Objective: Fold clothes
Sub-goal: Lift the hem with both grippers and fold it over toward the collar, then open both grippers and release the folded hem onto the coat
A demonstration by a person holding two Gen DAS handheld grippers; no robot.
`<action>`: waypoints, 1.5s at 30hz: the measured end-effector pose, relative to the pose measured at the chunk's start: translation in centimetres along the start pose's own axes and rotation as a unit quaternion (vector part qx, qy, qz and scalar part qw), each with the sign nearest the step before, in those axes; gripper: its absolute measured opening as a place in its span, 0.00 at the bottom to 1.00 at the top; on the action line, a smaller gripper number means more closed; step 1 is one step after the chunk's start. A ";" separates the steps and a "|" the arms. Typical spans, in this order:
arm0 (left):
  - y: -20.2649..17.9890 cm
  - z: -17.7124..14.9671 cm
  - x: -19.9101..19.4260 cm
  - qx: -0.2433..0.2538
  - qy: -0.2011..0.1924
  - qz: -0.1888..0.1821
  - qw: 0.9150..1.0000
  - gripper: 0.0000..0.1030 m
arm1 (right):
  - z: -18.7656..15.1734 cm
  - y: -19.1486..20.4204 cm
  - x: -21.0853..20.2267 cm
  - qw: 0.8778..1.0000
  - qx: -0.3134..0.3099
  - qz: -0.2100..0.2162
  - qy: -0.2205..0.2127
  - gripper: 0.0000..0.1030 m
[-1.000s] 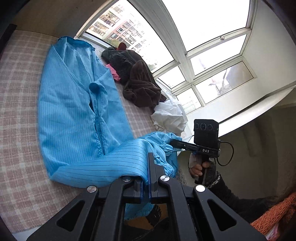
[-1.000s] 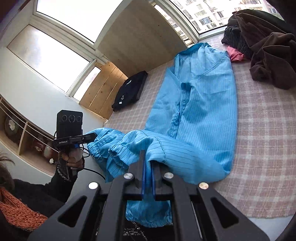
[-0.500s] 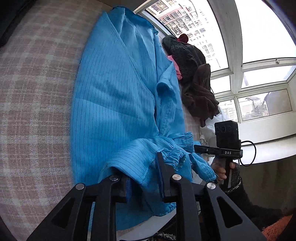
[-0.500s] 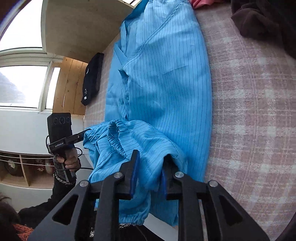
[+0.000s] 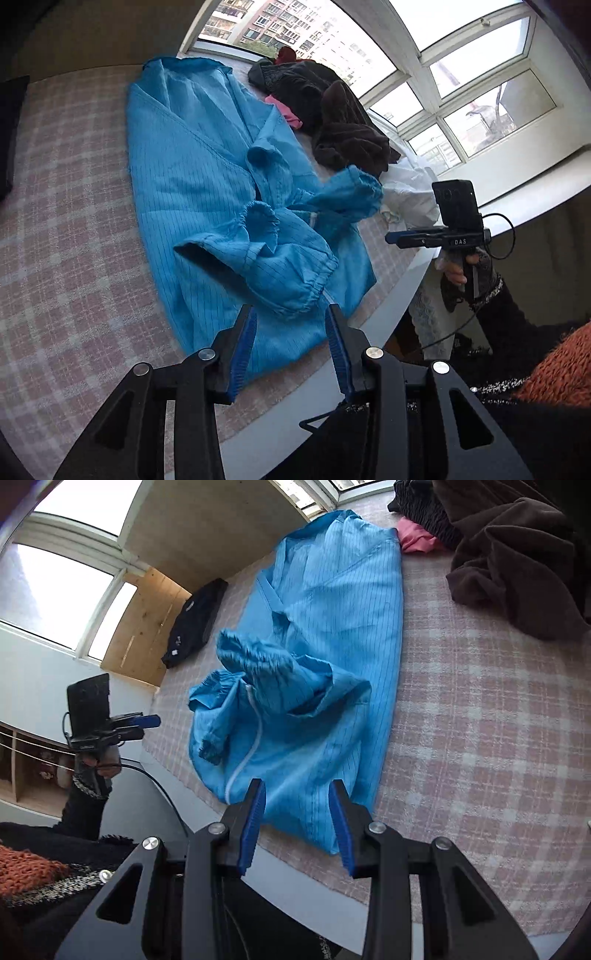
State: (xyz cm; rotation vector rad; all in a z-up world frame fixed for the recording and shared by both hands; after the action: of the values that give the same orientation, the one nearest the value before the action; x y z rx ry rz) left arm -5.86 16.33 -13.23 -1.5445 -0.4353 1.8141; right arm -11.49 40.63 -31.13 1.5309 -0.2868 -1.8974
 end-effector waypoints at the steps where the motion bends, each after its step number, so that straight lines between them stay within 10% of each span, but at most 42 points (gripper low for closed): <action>1: -0.2 -0.1 1.4 0.006 0.019 -0.003 1.000 0.35 | -0.3 0.1 0.2 1.000 -0.009 -0.011 0.005 0.34; 6: 1.4 2.9 6.6 0.005 0.049 0.005 0.999 0.33 | 4.8 0.3 3.8 0.997 -0.068 -0.041 0.021 0.34; 14: 4.2 12.8 -1.5 -0.033 -0.128 0.026 0.991 0.30 | 9.4 0.2 -0.3 0.994 -0.093 -0.058 -0.009 0.41; 23: 3.8 10.4 7.5 0.023 0.006 0.029 0.999 0.33 | 8.5 -0.3 6.1 0.995 -0.085 -0.045 0.023 0.41; 26: 6.9 12.3 9.0 -0.016 -0.004 0.074 0.997 0.27 | 9.1 -1.5 7.4 0.995 -0.068 -0.062 0.036 0.41; 34: 4.6 11.1 3.1 0.028 -0.042 0.040 0.998 0.29 | 9.4 0.6 3.3 0.993 -0.109 -0.050 -0.014 0.41; 41: 10.0 11.1 7.2 -0.020 -0.007 0.098 0.995 0.22 | 9.3 -0.4 9.3 0.979 -0.155 -0.125 0.049 0.41; 45: 9.2 9.8 3.0 -0.028 -0.045 0.099 0.994 0.28 | 8.2 -0.4 3.9 0.984 -0.130 -0.118 -0.006 0.41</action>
State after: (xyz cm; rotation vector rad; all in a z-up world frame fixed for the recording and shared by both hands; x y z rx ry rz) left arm -18.05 13.89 -19.16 -1.5951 -0.3892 2.0453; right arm -19.59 36.57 -32.08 1.4262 0.1425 -2.0334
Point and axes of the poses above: each gripper's, at about its wrist camera, not at the fingertips, and x roughly the way its jaws point, y to its left, z to its top, the point moved 6 cm from there along x, roughly the way its jaws point, and after that the axes turned 8 degrees about -x, right-handed, at the moved point
